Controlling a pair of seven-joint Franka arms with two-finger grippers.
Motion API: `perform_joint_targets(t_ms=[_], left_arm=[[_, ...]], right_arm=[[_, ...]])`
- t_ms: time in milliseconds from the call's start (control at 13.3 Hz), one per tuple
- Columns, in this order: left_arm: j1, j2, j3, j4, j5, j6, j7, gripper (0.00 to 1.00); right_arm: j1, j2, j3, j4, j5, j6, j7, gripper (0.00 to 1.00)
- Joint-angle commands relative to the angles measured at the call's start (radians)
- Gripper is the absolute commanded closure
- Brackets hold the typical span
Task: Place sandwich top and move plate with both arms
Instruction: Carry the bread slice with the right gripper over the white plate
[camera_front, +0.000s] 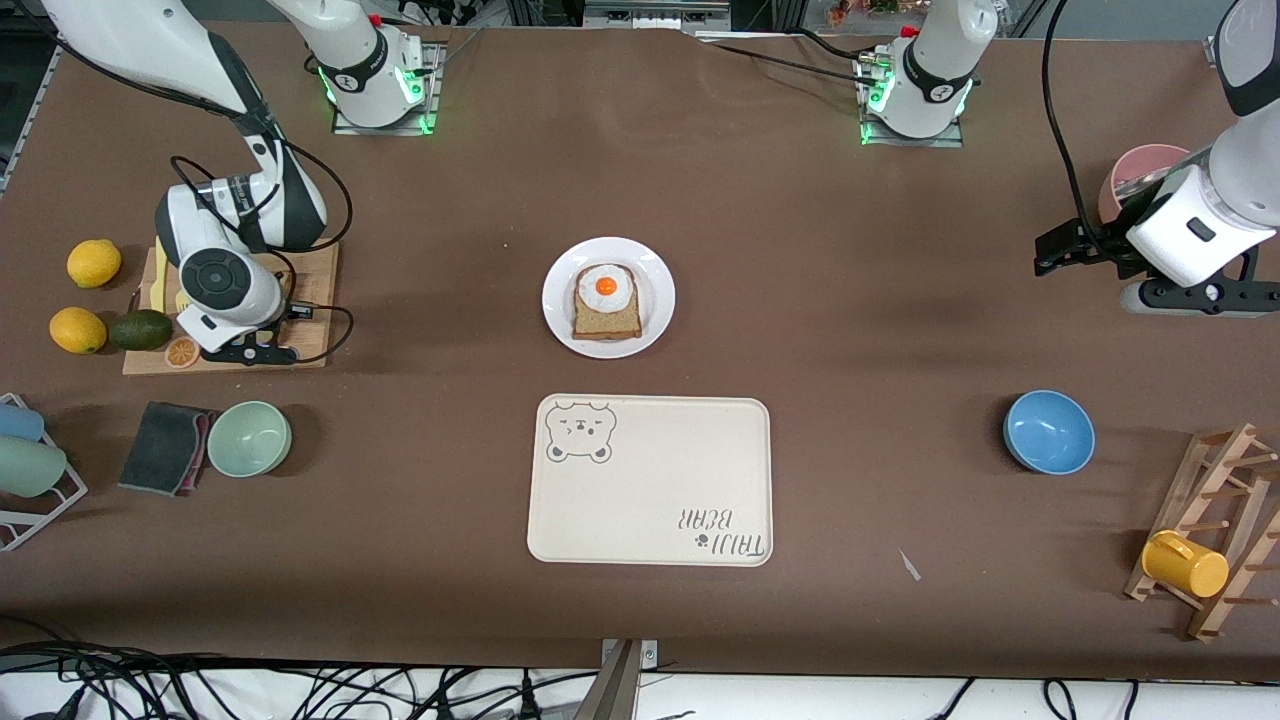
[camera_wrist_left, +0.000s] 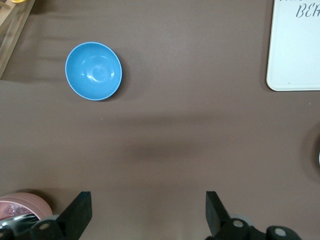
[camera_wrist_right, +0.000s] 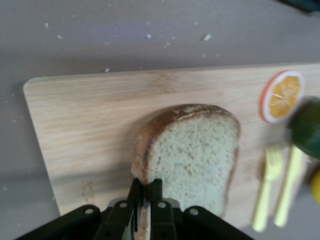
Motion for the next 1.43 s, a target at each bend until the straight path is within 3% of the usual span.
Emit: perform_joint_targets(t_ms=[0,376,677,1129,1354], left_arm=[[0.008,-0.012,-0.004,0.006,-0.018,-0.011,-0.004,0.0],[0.007,-0.012,-0.004,0.008,-0.034,0.0,-0.004,0.0],[0.003,-0.007,-0.004,0.01,-0.074,0.001,-0.007,0.0],[0.005,-0.004,0.006,0.008,-0.059,0.001,-0.007,0.0],[0.005,0.002,0.017,0.008,-0.057,0.006,-0.007,0.0]], right_arm=[[0.023,0.003,0.065,0.153,0.008,-0.227,0.021,1.0],[0.104,0.017,0.095,0.3,0.1,-0.382,0.021,1.0],[0.204,0.057,0.095,0.443,0.255,-0.473,0.024,1.0],[0.48,0.15,0.101,0.566,0.363,-0.465,0.355,1.0],[0.609,0.225,0.101,0.688,0.383,-0.464,0.518,1.0]])
